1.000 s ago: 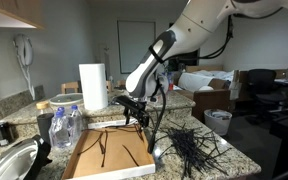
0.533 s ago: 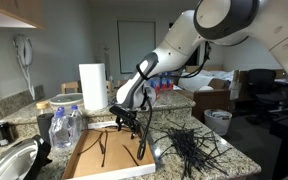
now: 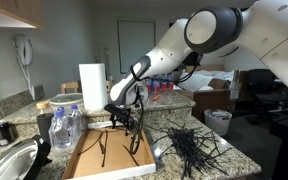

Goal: Remove some zip-ties from the box and place them on the counter

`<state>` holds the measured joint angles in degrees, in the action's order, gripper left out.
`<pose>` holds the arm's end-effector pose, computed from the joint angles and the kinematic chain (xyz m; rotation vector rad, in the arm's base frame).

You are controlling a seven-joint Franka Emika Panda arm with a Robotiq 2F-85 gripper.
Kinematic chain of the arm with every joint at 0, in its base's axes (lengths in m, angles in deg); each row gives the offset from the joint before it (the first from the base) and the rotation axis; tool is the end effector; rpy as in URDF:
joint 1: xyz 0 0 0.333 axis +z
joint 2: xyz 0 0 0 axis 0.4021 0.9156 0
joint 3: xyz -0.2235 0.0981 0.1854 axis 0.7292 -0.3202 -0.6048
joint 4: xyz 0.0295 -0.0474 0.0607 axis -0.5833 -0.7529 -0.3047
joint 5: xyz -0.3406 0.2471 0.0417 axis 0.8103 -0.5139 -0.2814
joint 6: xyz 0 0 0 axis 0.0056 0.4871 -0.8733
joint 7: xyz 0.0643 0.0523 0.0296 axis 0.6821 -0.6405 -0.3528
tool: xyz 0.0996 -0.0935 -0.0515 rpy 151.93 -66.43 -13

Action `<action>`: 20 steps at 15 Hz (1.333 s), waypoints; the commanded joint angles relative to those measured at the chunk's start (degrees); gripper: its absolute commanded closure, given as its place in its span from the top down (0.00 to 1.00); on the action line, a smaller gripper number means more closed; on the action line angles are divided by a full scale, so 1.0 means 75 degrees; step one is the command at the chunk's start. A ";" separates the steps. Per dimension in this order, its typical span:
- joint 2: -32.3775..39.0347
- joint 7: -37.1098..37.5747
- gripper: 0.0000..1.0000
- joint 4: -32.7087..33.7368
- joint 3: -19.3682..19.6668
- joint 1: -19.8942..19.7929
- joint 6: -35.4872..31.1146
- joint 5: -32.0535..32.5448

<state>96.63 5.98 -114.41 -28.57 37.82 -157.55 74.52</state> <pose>0.6898 0.2478 0.1309 -2.5899 1.2827 -0.0281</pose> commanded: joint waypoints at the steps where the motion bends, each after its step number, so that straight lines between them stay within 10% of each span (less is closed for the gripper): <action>1: 0.0385 -0.1327 1.00 0.0767 -0.0747 -0.0319 0.0799 -0.0581; 12: 0.1861 -0.2969 1.00 0.4202 -0.0582 0.0409 0.5657 -0.0395; 20: 0.2737 -0.2923 1.00 0.5713 0.0054 0.1329 0.5691 0.0338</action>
<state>115.13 -15.32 -76.13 -30.55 45.71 -116.11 73.77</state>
